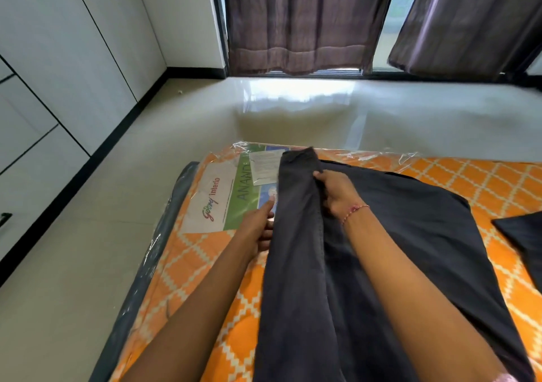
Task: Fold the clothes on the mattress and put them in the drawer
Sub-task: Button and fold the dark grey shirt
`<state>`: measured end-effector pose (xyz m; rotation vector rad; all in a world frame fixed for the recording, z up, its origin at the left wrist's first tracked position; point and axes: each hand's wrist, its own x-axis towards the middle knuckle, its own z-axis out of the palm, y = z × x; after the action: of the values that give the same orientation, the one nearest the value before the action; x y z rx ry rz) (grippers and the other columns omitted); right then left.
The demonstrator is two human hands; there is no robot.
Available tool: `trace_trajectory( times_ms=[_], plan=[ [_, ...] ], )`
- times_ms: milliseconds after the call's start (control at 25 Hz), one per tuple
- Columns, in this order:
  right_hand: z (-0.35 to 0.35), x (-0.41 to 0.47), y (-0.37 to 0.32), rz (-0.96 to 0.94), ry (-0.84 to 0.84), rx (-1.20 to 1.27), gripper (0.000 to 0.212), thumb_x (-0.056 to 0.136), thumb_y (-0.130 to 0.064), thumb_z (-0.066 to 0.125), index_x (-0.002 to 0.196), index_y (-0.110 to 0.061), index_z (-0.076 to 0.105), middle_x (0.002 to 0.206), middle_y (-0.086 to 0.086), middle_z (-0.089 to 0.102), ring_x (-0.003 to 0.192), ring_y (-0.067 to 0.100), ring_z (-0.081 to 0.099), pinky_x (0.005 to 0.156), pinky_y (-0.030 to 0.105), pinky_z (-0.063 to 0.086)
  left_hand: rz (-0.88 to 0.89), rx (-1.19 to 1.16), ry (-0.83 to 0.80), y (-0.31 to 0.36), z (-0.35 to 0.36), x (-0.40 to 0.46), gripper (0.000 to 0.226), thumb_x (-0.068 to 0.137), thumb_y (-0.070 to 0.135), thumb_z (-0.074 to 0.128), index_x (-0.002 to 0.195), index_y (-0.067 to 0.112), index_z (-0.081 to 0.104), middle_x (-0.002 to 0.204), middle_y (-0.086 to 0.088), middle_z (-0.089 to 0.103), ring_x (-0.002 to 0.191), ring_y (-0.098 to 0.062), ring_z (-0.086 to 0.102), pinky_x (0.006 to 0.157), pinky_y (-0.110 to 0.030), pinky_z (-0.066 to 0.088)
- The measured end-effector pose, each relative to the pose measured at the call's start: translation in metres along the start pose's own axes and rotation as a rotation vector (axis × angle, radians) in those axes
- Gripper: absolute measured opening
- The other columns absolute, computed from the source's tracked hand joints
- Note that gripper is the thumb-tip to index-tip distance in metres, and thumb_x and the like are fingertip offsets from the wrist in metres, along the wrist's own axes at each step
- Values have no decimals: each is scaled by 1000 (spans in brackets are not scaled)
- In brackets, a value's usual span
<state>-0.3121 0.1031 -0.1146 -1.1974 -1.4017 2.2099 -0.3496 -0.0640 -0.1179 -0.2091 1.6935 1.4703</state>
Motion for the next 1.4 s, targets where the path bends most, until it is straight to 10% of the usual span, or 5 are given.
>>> trace_trajectory(
  times_ms=[400, 760, 1040, 1240, 1400],
  plan=[
    [-44, -13, 6, -184, 309, -37, 20, 94, 0, 50, 85, -8, 65, 86, 9, 63, 83, 22, 61, 71, 26, 51, 226, 124, 113, -17, 28, 0, 27, 85, 5, 66, 63, 12, 54, 67, -12, 57, 58, -20, 53, 57, -25, 43],
    [-8, 31, -42, -528, 280, -1423, 69, 91, -50, 52, 144, -14, 27, 142, 14, 44, 131, 34, 40, 108, 56, 25, 108, 52, -10, 7, 32, 37, 15, 83, 19, 72, 86, 7, 64, 83, -11, 68, 72, -23, 63, 59, -27, 55],
    [-6, 54, -45, -486, 93, -1025, 69, 86, -3, 56, 148, -20, 31, 131, 8, 58, 125, 29, 50, 110, 44, 34, 177, 73, 105, -3, 40, 68, 20, 80, 8, 73, 65, 12, 60, 66, -7, 67, 64, -21, 64, 61, -28, 55],
    [-45, -36, 7, -644, 364, -997, 55, 91, -23, 55, 143, -22, 37, 138, 6, 52, 127, 28, 47, 103, 45, 39, 258, 119, 122, -4, 46, 44, 9, 82, 16, 71, 84, 12, 64, 95, -13, 69, 93, -29, 65, 86, -42, 54],
    [-94, -141, 87, -247, 486, -626, 38, 87, -54, 52, 80, -19, 65, 73, 2, 72, 78, 29, 69, 76, 45, 55, 234, 155, 259, -33, 25, 2, 24, 84, 16, 60, 108, 16, 54, 114, -16, 62, 105, -37, 60, 88, -48, 52]
  ],
)
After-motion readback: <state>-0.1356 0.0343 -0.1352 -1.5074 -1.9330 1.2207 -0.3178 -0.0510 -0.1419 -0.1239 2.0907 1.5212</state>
